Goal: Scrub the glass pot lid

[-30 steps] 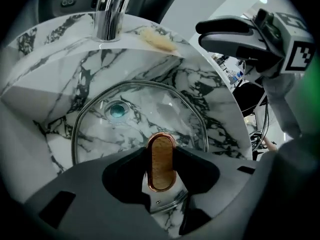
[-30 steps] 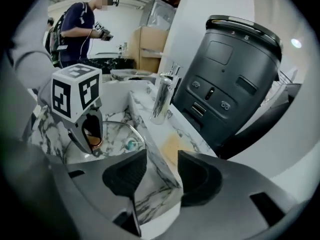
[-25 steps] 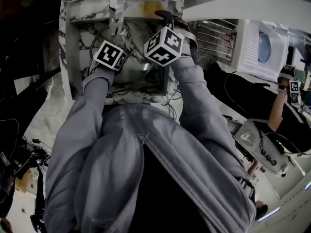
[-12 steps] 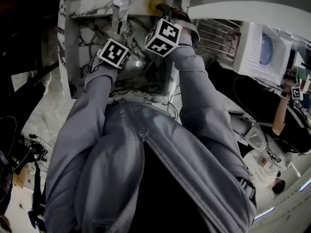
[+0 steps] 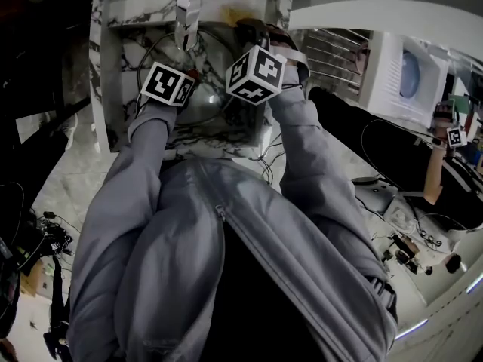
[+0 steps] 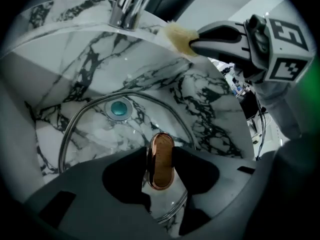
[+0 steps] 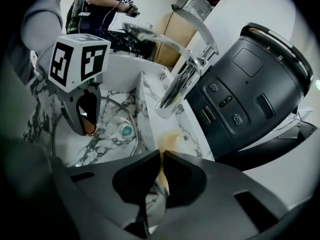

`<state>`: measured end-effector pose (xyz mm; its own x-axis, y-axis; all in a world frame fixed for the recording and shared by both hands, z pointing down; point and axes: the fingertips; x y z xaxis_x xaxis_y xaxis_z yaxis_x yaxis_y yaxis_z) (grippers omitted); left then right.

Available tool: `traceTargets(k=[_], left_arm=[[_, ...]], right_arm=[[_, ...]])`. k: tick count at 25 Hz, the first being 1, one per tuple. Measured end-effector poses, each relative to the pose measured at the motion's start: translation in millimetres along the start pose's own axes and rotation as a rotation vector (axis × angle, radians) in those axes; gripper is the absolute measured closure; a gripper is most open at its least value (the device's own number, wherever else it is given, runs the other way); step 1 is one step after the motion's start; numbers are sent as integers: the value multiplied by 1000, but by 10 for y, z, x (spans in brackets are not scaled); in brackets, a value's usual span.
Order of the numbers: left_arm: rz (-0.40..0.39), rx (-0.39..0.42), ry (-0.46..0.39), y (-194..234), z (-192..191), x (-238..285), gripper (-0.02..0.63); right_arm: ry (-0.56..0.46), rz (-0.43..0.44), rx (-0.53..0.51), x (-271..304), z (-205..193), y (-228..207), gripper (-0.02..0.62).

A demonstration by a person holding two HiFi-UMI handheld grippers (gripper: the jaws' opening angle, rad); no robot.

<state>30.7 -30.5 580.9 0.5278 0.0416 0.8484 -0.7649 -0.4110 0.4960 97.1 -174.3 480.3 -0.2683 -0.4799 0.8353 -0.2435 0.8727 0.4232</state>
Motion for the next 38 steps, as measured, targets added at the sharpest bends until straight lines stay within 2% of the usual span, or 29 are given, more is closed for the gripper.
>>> traceTargets(k=[4,7,9,10,19,22,28,33,38], left_arm=[[1,-10,-70,1,31,-172,432],[30,-9,-145,53,52,-392,496],[66,-11,-212,128,62,-556,571],[85,-14,-240,170,50,-631,589],[164,-140,-396,478,-293,-1123,592],[174,-193,-444,574,-379,-1246,592],[197,-250,-504,743,-446,-1448,592],[213,-293,-524,826,-488,-1523,592],[222,-312,-527,849,-532,-1541,592]], right_arm=[[-50,8,39,-219,136,94,554],[-74,24,51,-340,249,233,554],[-89,45,50,-376,345,351,554],[-97,60,44,-378,411,421,554],[-138,207,-91,-92,1109,1036,554],[-114,254,-150,104,1253,1253,554],[-60,311,-292,580,1480,1632,554],[-2,336,-384,902,1572,1765,554],[79,393,-426,1013,1444,1970,554]])
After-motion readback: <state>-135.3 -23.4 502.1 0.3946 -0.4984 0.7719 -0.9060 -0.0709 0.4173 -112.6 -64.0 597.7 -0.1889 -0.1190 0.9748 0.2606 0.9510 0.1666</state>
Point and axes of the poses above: the fingertips, and each gripper's own axes: x forward along the fingers, y to its left, z out of its top, and after that the axes turned 1 degree about z, right-handed
